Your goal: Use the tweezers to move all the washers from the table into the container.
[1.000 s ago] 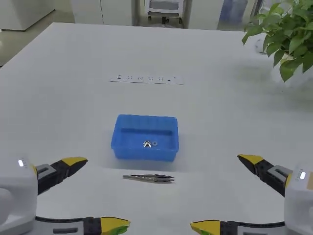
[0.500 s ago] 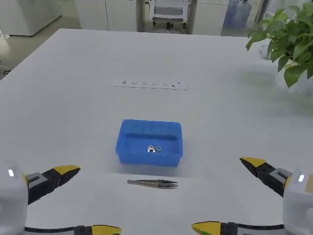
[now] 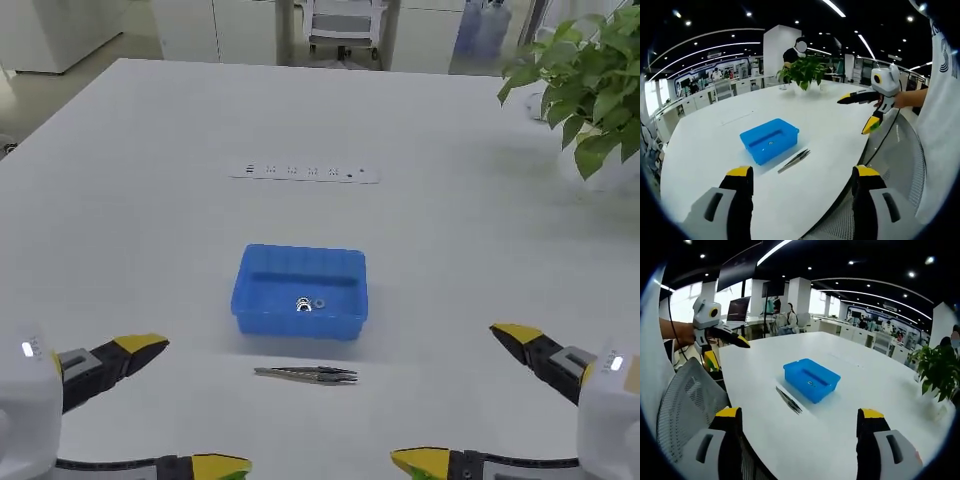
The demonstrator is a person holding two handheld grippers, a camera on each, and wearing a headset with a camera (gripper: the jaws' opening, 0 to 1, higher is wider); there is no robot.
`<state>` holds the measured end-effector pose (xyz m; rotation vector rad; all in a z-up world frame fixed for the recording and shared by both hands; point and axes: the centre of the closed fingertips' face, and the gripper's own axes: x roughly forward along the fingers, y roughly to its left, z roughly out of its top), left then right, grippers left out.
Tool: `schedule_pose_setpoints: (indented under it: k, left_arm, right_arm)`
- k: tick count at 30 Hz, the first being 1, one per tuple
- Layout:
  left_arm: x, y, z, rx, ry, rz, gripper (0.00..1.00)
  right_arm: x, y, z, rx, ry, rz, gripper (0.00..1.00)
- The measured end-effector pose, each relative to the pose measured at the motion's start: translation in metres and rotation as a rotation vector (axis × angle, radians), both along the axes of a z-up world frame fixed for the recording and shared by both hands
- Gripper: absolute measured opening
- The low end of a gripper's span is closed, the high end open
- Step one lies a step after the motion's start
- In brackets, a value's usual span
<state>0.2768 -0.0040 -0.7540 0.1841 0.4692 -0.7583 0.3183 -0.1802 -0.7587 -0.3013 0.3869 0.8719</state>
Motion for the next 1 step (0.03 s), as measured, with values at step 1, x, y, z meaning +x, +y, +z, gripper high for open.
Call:
schedule_pose_setpoints:
  k: [1]
  left_arm:
    - [-0.0002,0.0003,-0.0006,0.002,0.002,0.001,0.86]
  right_arm:
    - [0.001,0.0006,0.0007,0.001,0.0,-0.001,0.95]
